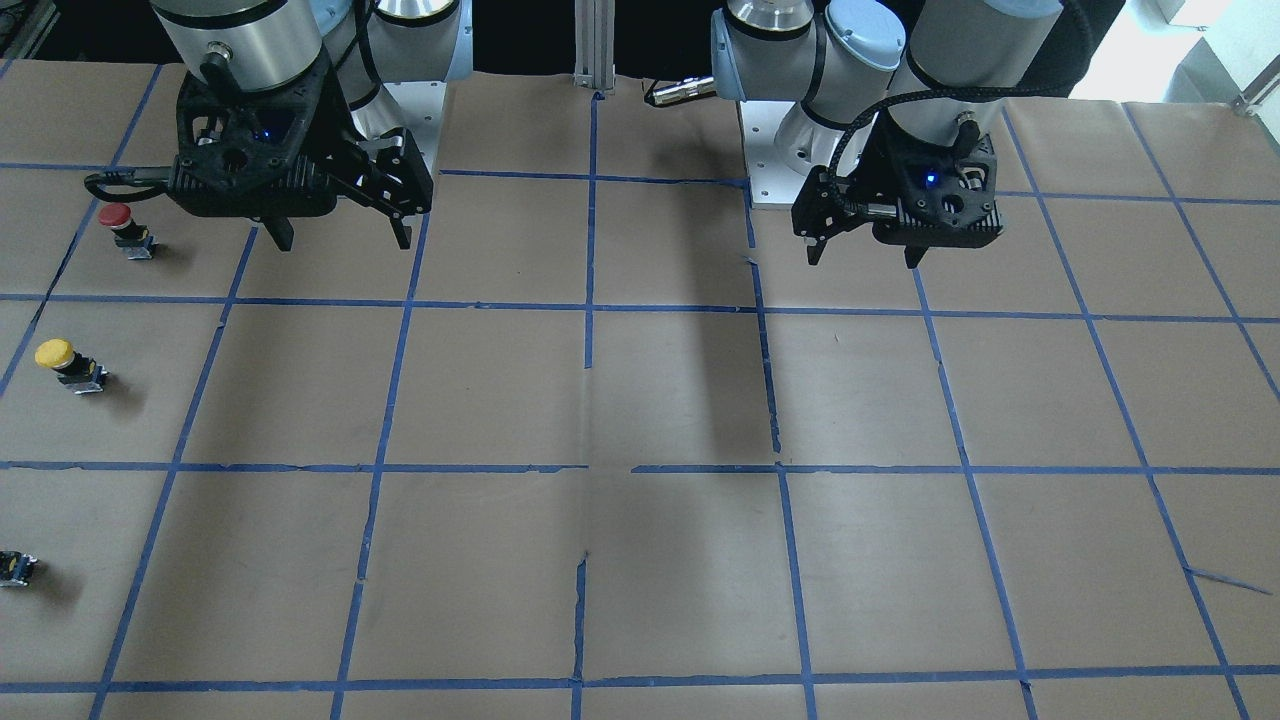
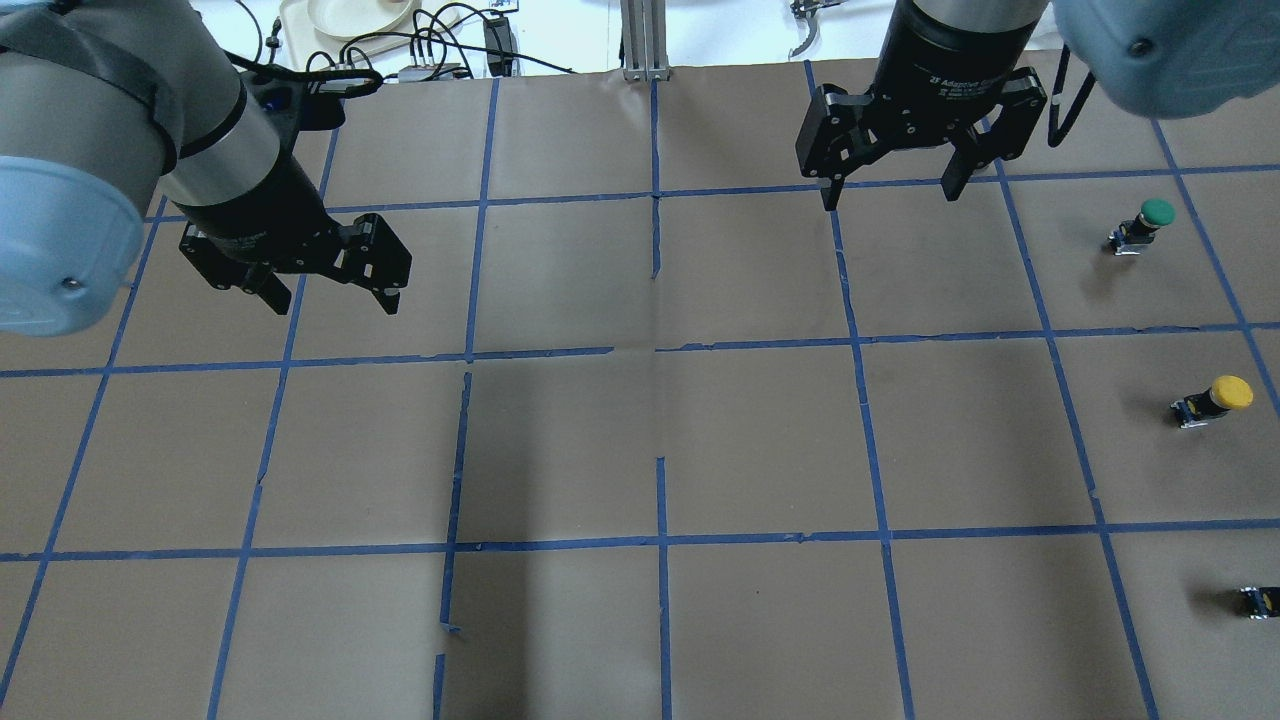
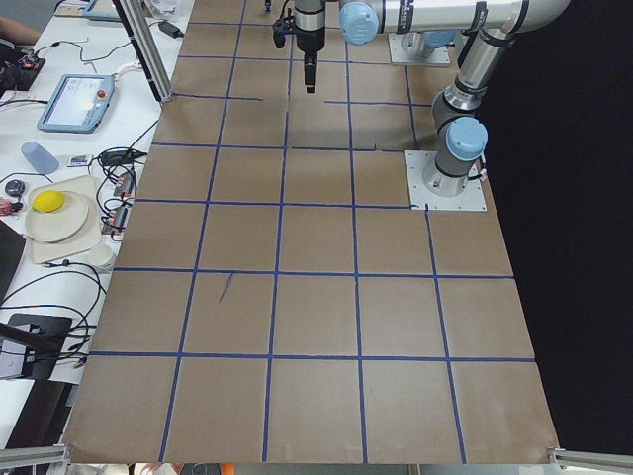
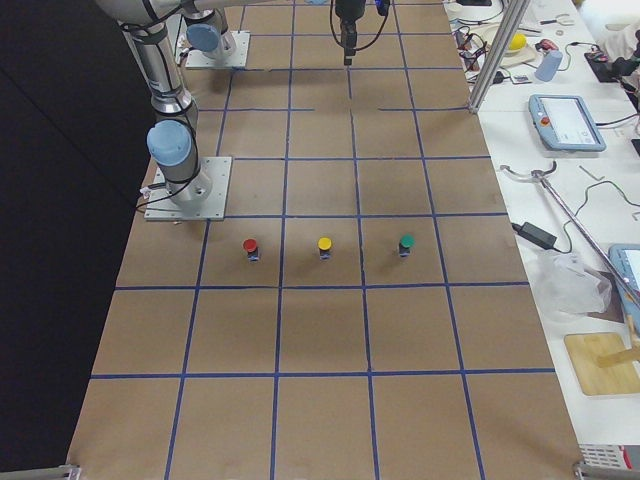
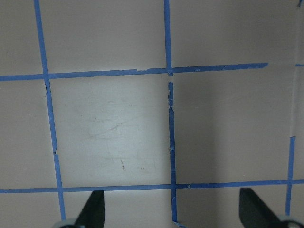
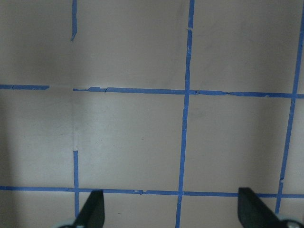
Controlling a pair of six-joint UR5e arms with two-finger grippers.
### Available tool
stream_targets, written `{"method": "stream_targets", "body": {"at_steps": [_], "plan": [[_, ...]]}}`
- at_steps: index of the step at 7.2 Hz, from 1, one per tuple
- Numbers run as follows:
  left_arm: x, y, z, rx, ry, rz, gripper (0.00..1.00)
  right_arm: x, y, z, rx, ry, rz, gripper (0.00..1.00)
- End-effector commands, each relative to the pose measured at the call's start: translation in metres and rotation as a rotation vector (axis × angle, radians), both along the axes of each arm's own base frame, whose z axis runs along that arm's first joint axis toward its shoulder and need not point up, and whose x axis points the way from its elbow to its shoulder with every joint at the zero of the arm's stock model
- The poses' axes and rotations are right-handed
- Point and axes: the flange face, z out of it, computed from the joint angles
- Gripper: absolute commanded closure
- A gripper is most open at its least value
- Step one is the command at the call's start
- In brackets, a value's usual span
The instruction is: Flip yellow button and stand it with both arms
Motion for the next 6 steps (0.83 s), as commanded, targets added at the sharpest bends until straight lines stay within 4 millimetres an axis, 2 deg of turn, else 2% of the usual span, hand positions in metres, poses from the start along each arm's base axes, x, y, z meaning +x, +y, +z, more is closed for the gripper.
{"method": "stream_targets", "body": {"at_steps": [1, 3, 6], "plan": [[0.001, 0.001, 0.002, 0.002, 0.006, -0.002, 0.0, 0.001, 0.002, -0.003, 0.006, 0.001, -0.009, 0.0], [0.015, 0.0, 0.006, 0.003, 0.037, 0.034, 0.0, 0.001, 0.002, -0.004, 0.008, -0.002, 0.003, 0.0], [0.015, 0.004, 0.002, 0.015, 0.004, 0.028, 0.0, 0.001, 0.004, -0.002, 0.005, -0.001, 0.006, 0.0]]}}
